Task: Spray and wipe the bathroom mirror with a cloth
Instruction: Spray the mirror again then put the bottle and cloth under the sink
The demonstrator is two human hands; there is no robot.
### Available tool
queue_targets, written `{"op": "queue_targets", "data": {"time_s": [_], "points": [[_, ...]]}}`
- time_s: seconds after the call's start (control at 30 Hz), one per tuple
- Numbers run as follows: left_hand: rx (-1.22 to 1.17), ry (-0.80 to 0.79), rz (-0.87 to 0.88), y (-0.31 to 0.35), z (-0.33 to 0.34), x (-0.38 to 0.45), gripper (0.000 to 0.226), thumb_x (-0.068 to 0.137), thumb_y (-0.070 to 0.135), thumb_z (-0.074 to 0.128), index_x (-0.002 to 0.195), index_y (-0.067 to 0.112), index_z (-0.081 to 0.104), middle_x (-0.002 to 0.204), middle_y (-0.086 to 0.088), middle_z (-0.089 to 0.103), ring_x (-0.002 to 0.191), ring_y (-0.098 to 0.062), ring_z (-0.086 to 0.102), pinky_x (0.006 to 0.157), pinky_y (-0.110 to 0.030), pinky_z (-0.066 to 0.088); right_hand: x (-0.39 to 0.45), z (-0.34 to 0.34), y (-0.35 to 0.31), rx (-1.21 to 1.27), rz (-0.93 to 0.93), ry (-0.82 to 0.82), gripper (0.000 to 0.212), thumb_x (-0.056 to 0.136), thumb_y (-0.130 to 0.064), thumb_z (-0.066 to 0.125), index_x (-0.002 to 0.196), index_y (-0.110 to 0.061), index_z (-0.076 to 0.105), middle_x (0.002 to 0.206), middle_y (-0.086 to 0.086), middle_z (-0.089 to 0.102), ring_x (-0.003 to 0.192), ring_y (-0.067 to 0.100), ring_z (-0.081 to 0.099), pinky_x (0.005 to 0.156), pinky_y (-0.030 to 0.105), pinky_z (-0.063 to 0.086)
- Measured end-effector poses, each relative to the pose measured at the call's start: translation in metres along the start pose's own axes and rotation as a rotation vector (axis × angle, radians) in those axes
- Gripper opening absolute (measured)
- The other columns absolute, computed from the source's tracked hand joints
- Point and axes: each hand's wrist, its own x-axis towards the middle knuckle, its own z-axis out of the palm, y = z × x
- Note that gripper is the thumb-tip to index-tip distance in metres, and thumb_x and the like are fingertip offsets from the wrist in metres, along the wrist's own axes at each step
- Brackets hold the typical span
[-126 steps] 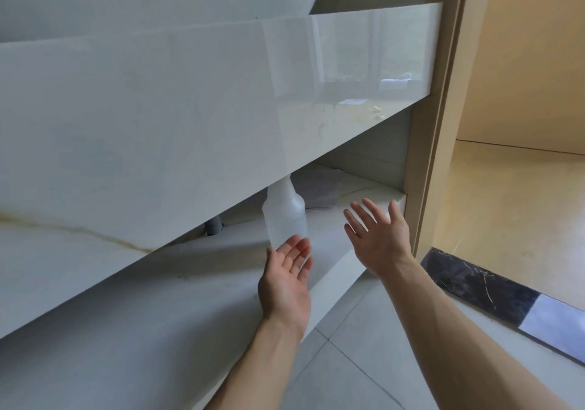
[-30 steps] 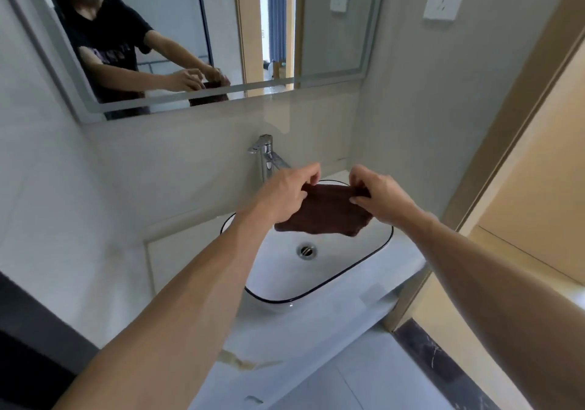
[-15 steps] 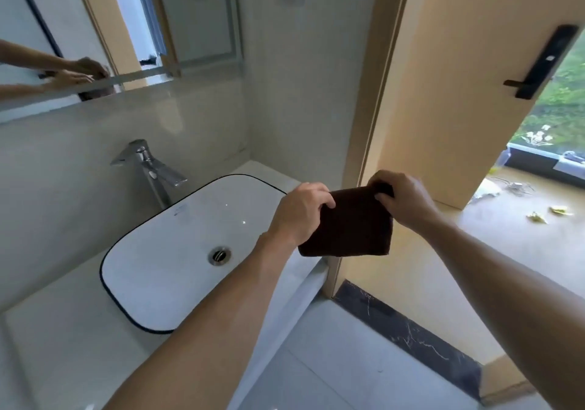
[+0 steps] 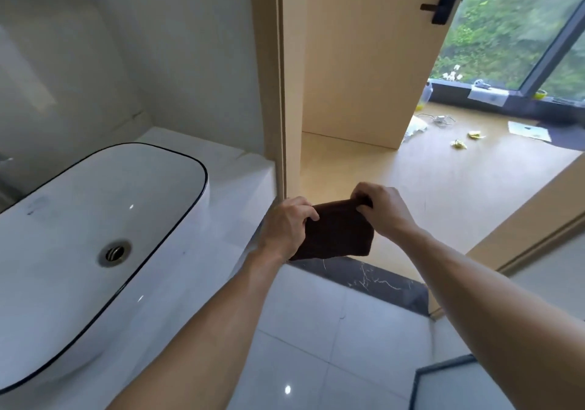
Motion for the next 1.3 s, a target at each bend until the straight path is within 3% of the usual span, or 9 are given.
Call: {"op": "queue_targets", "data": {"time_s": [0.2, 0.6, 0.7, 0.8, 0.97, 1.3], "points": [[0.037, 0.027, -0.031, -0.036, 0.091, -0.040, 0.028, 0.092, -0.004, 0.056, 0.094, 0.013, 0.077, 0.104, 0.001, 0.072, 0.093, -0.019, 0.063, 0.071, -0.027, 0.049, -0.016, 0.088, 0.058, 0.003, 0.030, -0.011, 0.025, 0.083, 0.005, 0.060, 0.094, -0.015, 0.069, 0.084, 0.003, 0.066, 0.084, 0.028, 0.061, 0.073, 0.035, 0.053], [0.084, 0.200, -0.067, -0.127, 0.231, -0.123, 0.039, 0.082, -0.014, 0.052, 0.097, 0.012, 0.077, 0.104, 0.000, 0.073, 0.089, -0.025, 0.061, 0.073, -0.037, 0.055, -0.036, 0.256, 0.136, 0.072, -0.091, 0.037, 0.023, 0.085, 0.005, 0.063, 0.097, -0.013, 0.071, 0.084, 0.002, 0.067, 0.084, 0.026, 0.060, 0.073, 0.030, 0.043], [0.075, 0.252, -0.081, -0.150, 0.256, -0.156, 0.037, 0.084, -0.007, 0.049, 0.099, 0.009, 0.078, 0.104, -0.005, 0.073, 0.091, -0.026, 0.063, 0.076, -0.038, 0.056, -0.040, 0.299, 0.143, 0.092, -0.159, 0.030, 0.023, 0.088, 0.004, 0.062, 0.100, -0.013, 0.074, 0.086, 0.000, 0.067, 0.086, 0.023, 0.059, 0.077, 0.029, 0.043], [0.110, 0.355, -0.113, -0.175, 0.272, -0.190, 0.041, 0.084, 0.007, 0.039, 0.096, 0.010, 0.079, 0.102, -0.006, 0.075, 0.089, -0.026, 0.065, 0.076, -0.034, 0.052, -0.042, 0.340, 0.137, 0.078, -0.257, -0.036, 0.024, 0.092, 0.002, 0.059, 0.104, -0.012, 0.074, 0.089, -0.001, 0.066, 0.089, 0.021, 0.058, 0.079, 0.028, 0.040], [0.202, 0.424, -0.209, -0.224, 0.278, -0.248, 0.046, 0.073, -0.015, 0.050, 0.094, 0.015, 0.078, 0.102, -0.001, 0.074, 0.091, -0.025, 0.066, 0.076, -0.037, 0.054, -0.040, 0.404, 0.111, 0.041, -0.417, -0.140, 0.024, 0.093, 0.000, 0.060, 0.106, -0.014, 0.075, 0.095, 0.001, 0.071, 0.091, 0.020, 0.060, 0.081, 0.027, 0.041], [0.343, 0.509, -0.388, -0.298, 0.237, -0.343, 0.042, 0.071, -0.005, 0.048, 0.096, 0.015, 0.075, 0.103, 0.003, 0.069, 0.095, -0.020, 0.064, 0.082, -0.035, 0.054, -0.035, 0.512, 0.012, 0.046, -0.669, -0.293, 0.027, 0.095, -0.005, 0.059, 0.114, -0.018, 0.074, 0.111, -0.001, 0.074, 0.103, 0.021, 0.062, 0.083, 0.022, 0.036]]}}
